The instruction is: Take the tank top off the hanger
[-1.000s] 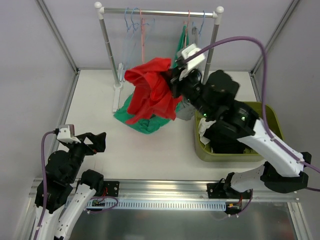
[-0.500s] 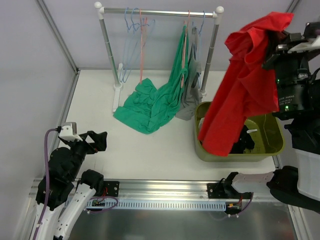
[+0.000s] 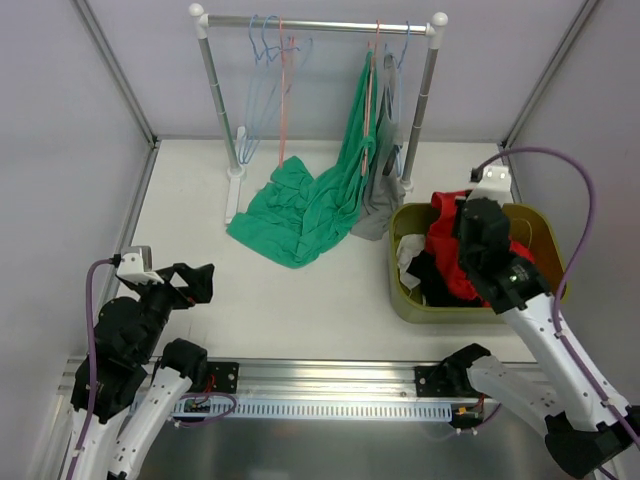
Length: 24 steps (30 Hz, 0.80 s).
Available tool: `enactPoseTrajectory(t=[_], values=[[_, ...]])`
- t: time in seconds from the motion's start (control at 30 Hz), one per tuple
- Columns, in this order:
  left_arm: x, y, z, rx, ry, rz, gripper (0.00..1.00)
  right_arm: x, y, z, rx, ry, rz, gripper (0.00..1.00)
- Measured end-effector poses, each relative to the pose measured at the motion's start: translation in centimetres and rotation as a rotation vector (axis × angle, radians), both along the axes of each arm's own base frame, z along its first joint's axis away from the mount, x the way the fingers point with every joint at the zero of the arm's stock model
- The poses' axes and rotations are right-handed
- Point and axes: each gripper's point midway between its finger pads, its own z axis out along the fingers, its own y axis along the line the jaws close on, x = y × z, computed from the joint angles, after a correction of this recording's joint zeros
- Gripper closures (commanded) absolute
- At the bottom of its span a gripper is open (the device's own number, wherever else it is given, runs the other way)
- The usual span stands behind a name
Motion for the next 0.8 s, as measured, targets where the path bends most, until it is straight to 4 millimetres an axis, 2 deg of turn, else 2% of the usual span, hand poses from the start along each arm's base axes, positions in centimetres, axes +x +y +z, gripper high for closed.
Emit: enactPoseTrajectory(t=[0.03, 0.07, 0.1, 0.17, 0.27, 0.33, 0.4, 0.47, 0.53, 0.6, 0.67, 0.8], values=[[0.0, 0.0, 0.0, -0.004, -0.001, -0.002, 0.01, -0.2, 0.0, -3.0, 0.028, 0.042, -0.014, 0.75], [-0.1, -0.1, 0.1, -0.01, -0.003, -0.003, 0.01, -0.6, -0.1, -5.6, 0.052, 0.082, -0.027, 0.49], [-0.3, -0.1, 0.3, -0.022, -0.009, -0.006, 0.01, -1.0, -0.3, -7.6, 0.074, 0.113, -0.045, 0.15], [-0.8, -0.5, 1.4, -0.055, -0.039, -0.029, 0.01, -1.5, -0.8, -9.7, 0.106, 0.159, -0.083, 0.01], [-1.9, -1.3, 4.9, -0.117, -0.11, -0.086, 0.01, -1.8, -0.9, -10.1, 0.155, 0.176, -0.113, 0.0], [-2.5, -2.1, 8.5, -0.161, -0.15, -0.137, 0.01, -2.1, -0.6, -9.3, 0.198, 0.171, -0.103, 0.0], [-2.1, -3.3, 13.1, -0.205, -0.19, -0.187, 0.01, -2.4, 0.1, -7.8, 0.26, 0.136, -0.062, 0.01], [-0.2, -5.2, 16.6, -0.244, -0.199, -0.243, 0.01, -3.2, 0.9, -6.2, 0.327, 0.089, 0.003, 0.0], [2.8, -8.0, 18.4, -0.279, -0.163, -0.319, 0.01, -4.3, 2.0, -4.8, 0.388, 0.048, 0.096, 0.0], [6.4, -11.1, 19.2, -0.286, -0.098, -0.395, 0.01, -5.4, 3.1, -3.6, 0.435, 0.016, 0.187, 0.01], [9.7, -15.3, 19.6, -0.254, -0.038, -0.476, 0.01, -6.2, 4.1, -3.0, 0.466, -0.003, 0.265, 0.01], [14.3, -23.8, 19.9, -0.162, -0.012, -0.613, 0.01, -7.5, 4.8, -4.2, 0.487, 0.003, 0.334, 0.0]])
